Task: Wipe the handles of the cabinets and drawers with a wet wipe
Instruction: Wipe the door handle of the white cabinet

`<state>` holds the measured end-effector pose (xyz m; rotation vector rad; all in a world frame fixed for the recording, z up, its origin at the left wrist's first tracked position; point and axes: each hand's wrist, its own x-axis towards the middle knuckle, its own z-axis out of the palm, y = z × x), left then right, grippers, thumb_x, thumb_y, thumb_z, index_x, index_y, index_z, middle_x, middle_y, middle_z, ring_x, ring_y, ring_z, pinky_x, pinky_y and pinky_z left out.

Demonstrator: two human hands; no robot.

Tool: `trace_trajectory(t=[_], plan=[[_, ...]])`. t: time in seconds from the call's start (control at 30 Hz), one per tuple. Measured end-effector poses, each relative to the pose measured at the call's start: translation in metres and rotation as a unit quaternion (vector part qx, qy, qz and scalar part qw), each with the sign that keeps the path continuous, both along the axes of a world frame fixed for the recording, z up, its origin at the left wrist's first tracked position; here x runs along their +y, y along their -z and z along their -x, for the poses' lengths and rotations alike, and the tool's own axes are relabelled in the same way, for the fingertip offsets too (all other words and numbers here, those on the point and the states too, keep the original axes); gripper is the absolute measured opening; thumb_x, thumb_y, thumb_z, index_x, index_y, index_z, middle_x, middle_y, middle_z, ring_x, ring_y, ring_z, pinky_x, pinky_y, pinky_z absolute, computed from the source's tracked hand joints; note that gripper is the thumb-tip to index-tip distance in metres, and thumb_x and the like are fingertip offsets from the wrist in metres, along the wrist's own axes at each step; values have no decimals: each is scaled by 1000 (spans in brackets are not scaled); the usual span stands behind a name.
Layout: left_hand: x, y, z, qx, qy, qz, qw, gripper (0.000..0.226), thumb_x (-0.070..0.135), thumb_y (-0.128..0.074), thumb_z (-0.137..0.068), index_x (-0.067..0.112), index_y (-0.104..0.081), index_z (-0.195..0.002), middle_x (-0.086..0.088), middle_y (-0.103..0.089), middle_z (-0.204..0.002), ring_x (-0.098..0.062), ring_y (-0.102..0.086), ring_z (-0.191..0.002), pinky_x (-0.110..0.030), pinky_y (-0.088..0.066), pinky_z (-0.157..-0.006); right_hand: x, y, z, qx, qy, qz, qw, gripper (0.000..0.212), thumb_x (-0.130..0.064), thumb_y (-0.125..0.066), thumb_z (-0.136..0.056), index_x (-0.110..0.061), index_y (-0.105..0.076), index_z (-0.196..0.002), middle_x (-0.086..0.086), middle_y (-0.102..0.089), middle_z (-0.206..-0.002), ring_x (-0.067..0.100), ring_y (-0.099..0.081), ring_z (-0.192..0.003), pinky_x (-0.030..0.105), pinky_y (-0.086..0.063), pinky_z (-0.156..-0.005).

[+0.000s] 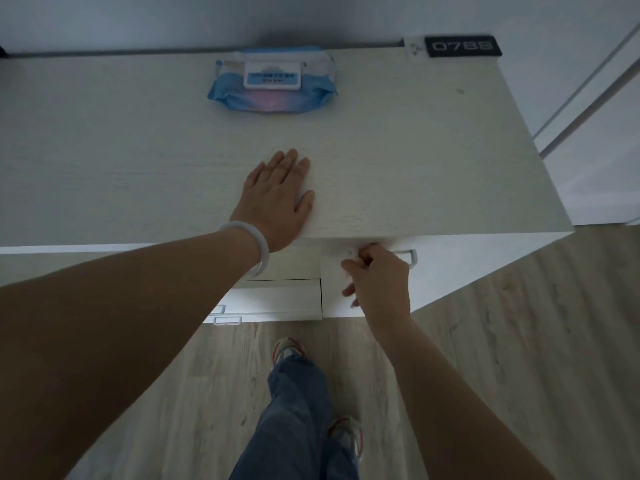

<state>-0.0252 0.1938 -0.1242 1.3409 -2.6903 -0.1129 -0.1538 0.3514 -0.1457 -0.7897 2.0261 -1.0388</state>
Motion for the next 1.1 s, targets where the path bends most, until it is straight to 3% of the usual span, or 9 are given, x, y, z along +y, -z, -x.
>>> trace_trajectory(t=[0.13,0.23,0.37,0.53,0.67,0.83,0.93,1.0,1.1], plan=[[0,-1,0,4,-2,0,1000,62,47,-24,-96,19,-25,-152,-4,-20,-160,-20,-14,-148,-39,-10,-120,18,4,13,110,-89,47,989,13,-17,-67,-90,-8,-59,-83,3,-64,-71,15,-65,-54,22,-52,-48],[1,-2,0,3,-3,0,1000,66,48,-20,-93,18,-26,-151,-4,-21,-159,-20,-15,-148,-38,-10,-120,35,7,40,234,-130,73,961,2,-11,-63,-91,-12,-65,-92,-4,-64,-75,9,-63,-59,24,-57,-56],[1,-2,0,-2,4,2,1000,62,46,-23,-97,18,-23,-152,-5,-19,-160,-21,-13,-148,-39,-9,-121,44,9,67,333,-133,69,931,10,-2,-59,-89,-10,-65,-91,1,-63,-72,18,-61,-60,38,-56,-59],[2,-3,1,-4,1,7,1000,58,43,-28,-100,18,-23,-152,-5,-19,-160,-21,-13,-148,-39,-9,-121,28,16,22,276,-204,107,933,19,0,-59,-90,-9,-64,-105,4,-66,-87,16,-64,-73,33,-59,-65],[2,-3,0,-4,3,-2,1000,58,43,-28,-100,19,-22,-152,-4,-17,-161,-20,-11,-148,-38,-8,-121,29,10,38,176,-171,86,966,22,-3,-59,-93,-13,-67,-111,-5,-67,-85,3,-66,-73,20,-58,-67],[2,-3,0,-2,0,4,1000,58,43,-28,-100,18,-23,-152,-4,-18,-160,-20,-13,-148,-38,-9,-121,42,10,61,223,-111,59,967,24,4,-56,-91,-12,-67,-104,-2,-67,-78,4,-65,-67,19,-57,-60],[2,-3,1,-2,1,3,1000,58,43,-28,-100,18,-23,-152,-4,-18,-160,-20,-13,-148,-38,-9,-121,30,17,32,238,-135,69,959,23,3,-55,-91,-9,-62,-109,7,-65,-97,16,-67,-79,31,-59,-72],[2,-3,1,-4,1,2,1000,58,43,-27,-100,18,-23,-152,-4,-18,-160,-20,-12,-148,-39,-9,-121,29,16,18,248,-178,80,949,24,-7,-58,-93,-10,-59,-117,6,-63,-109,18,-65,-91,31,-56,-83],[2,-3,1,-1,4,2,1000,58,43,-28,-100,18,-23,-152,-4,-17,-160,-20,-12,-148,-38,-8,-121,34,10,34,279,-201,100,934,22,-8,-58,-94,-10,-64,-115,5,-68,-103,16,-65,-84,30,-56,-82]])
